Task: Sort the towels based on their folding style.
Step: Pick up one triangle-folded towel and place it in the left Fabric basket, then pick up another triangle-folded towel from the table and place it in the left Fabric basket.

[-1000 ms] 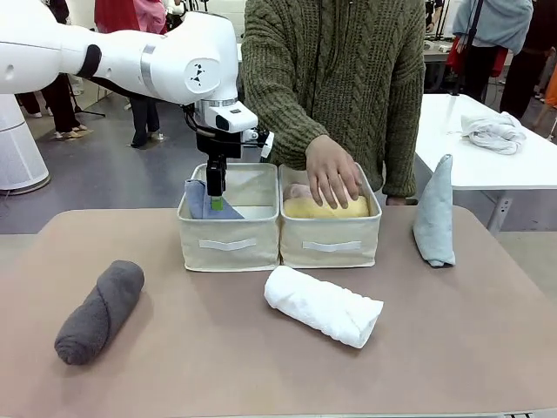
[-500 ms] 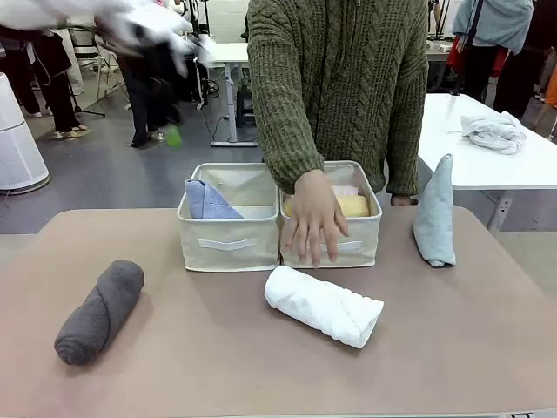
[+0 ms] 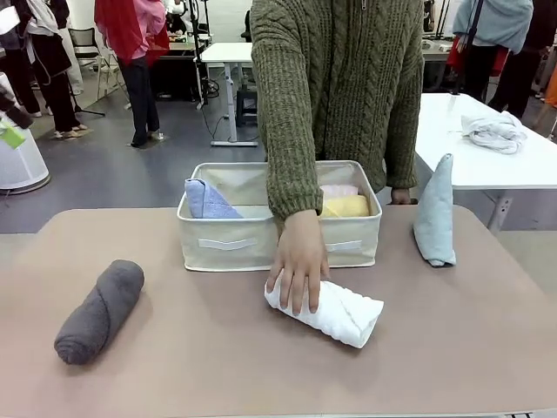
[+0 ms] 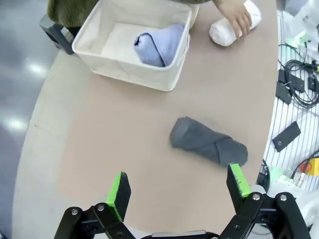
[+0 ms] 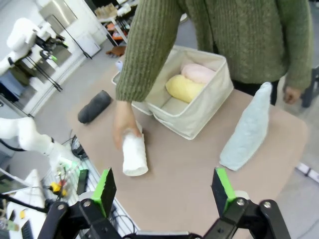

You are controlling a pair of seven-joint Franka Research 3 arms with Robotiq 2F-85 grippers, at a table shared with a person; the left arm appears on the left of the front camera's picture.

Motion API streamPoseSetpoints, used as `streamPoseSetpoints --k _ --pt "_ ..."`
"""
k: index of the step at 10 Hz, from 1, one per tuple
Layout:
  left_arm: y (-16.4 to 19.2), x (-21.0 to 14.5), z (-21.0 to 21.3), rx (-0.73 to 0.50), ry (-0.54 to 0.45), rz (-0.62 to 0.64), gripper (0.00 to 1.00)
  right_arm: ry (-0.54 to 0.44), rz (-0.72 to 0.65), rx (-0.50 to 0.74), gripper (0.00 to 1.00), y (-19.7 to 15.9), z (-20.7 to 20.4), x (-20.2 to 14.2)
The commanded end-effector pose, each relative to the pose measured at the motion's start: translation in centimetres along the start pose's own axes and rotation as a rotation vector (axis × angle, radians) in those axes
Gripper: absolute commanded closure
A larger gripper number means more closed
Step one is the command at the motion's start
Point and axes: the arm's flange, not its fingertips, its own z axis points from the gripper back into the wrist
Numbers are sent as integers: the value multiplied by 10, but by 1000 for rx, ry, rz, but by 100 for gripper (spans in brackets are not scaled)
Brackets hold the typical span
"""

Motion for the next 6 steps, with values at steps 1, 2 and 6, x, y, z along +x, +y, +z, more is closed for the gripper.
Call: streamPoseSetpoints --k 1,2,6 --pt "1 -4 -16 -1 -74 34 0 -7 6 12 0 0 -1 0" --pt "4 -5 -18 -8 -76 42 0 -7 6 12 0 0 -1 0" --pt "5 -18 -11 -17 -37 50 0 -7 6 12 0 0 -1 0"
